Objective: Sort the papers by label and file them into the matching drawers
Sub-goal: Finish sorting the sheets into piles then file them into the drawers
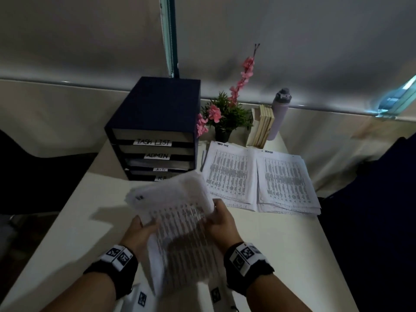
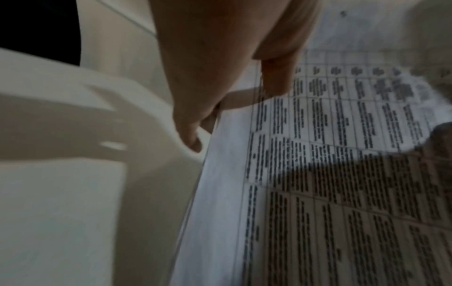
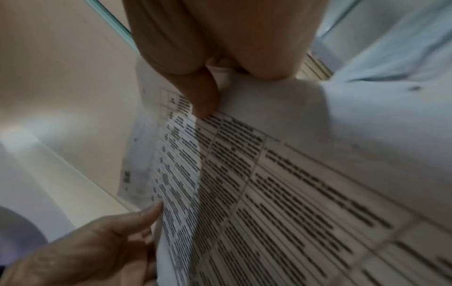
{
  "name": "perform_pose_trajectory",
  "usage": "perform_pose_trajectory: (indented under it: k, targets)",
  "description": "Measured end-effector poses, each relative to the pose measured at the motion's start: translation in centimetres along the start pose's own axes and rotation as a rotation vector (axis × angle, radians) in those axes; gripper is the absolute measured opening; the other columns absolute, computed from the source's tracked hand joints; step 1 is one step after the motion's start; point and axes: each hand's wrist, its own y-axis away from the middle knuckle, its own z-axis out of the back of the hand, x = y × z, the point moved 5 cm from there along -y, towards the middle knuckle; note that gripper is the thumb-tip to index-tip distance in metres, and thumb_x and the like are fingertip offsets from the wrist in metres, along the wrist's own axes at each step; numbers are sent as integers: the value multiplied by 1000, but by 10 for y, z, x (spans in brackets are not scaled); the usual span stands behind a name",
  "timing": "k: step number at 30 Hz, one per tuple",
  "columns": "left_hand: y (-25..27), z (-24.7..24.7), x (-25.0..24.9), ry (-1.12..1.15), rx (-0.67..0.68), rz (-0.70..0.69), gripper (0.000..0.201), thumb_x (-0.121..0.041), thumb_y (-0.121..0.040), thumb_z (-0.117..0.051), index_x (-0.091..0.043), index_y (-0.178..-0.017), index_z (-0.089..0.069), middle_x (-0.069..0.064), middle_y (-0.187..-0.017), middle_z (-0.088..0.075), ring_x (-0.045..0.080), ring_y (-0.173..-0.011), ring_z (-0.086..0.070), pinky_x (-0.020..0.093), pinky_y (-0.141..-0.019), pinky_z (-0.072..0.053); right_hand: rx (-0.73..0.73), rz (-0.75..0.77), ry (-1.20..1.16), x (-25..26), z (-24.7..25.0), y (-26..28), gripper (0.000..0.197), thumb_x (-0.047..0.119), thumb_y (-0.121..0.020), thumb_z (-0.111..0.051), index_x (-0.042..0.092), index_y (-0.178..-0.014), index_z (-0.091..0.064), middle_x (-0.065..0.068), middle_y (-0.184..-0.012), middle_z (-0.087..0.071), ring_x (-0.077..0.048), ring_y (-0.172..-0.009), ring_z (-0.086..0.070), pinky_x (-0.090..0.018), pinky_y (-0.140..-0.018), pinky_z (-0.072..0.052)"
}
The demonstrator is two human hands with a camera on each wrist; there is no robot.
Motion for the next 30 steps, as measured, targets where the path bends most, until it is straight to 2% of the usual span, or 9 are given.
perform_pose_trajectory:
  k: [2,7,9,13,15,19,25,28,30]
  targets:
    - [2,15,-42,36,-44,-223,31,-17,-89,-64,-12,-118,-56,7,-109,-68,31,-102,-64,41,-87,-52,-22,93,-135,29,5,-5,27,7,-80,-60,28,-92,-50,0,-91,-66,-22,-85,-63,-46,-73,-56]
    - [37,26,-127,109,-100,-551,35,-6,-91,-58,-23,-120,-50,-7,-116,-64,5,-106,-61,28,-90,-47,-62,211,-356,64,11,-16,35,-5,-90,-52,27,-100,-45,-6,-104,-59,-18,-96,-59,-34,-82,-56]
    - [43,24,-127,153,-84,-569,41,1,-88,-59,-27,-117,-50,-10,-113,-65,1,-104,-62,21,-87,-49,-85,246,-352,66,11,-15,40,-5,-90,-52,31,-105,-43,-7,-108,-56,-20,-100,-57,-34,-84,-55]
    - [43,24,-116,198,-66,-636,44,7,-82,-64,-8,-120,-47,10,-112,-60,22,-104,-59,20,-84,-52,-94,357,-356,69,13,-9,74,-7,-89,-52,52,-128,-28,0,-120,-47,-14,-108,-55,-27,-95,-51]
    - [48,24,-121,227,-79,-661,43,4,-82,-65,-25,-111,-50,3,-106,-58,17,-101,-58,19,-84,-51,-108,428,-304,76,15,-11,86,-5,-90,-52,64,-131,-22,0,-126,-44,-13,-115,-51,-23,-100,-47]
    - [50,24,-132,217,-80,-686,43,-12,-74,-65,-42,-102,-51,11,-113,-52,24,-103,-55,39,-89,-48,-183,591,25,89,13,-18,71,-6,-89,-41,43,-139,-31,1,-118,-46,-7,-111,-48,-17,-96,-42]
    - [16,22,-111,115,-69,-549,51,2,-81,-63,-38,-110,-53,2,-118,-59,23,-113,-56,47,-100,-45,-124,347,-206,66,4,-26,53,-6,-95,-40,24,-135,-27,16,-116,-43,12,-100,-52,-10,-84,-48]
    - [-4,20,-82,-47,-55,-395,44,-4,-90,-58,-22,-130,-49,-1,-127,-58,24,-124,-52,38,-103,-40,-62,104,-204,28,-15,-32,27,2,-97,-41,26,-109,-42,2,-104,-58,-16,-95,-60,-29,-75,-55]
    - [-9,23,-69,-124,-103,-326,43,-6,-92,-56,-16,-132,-48,1,-126,-57,26,-124,-51,37,-102,-39,-110,43,-139,13,-18,-36,28,2,-95,-45,30,-97,-50,0,-94,-62,-13,-84,-58,-31,-73,-51]
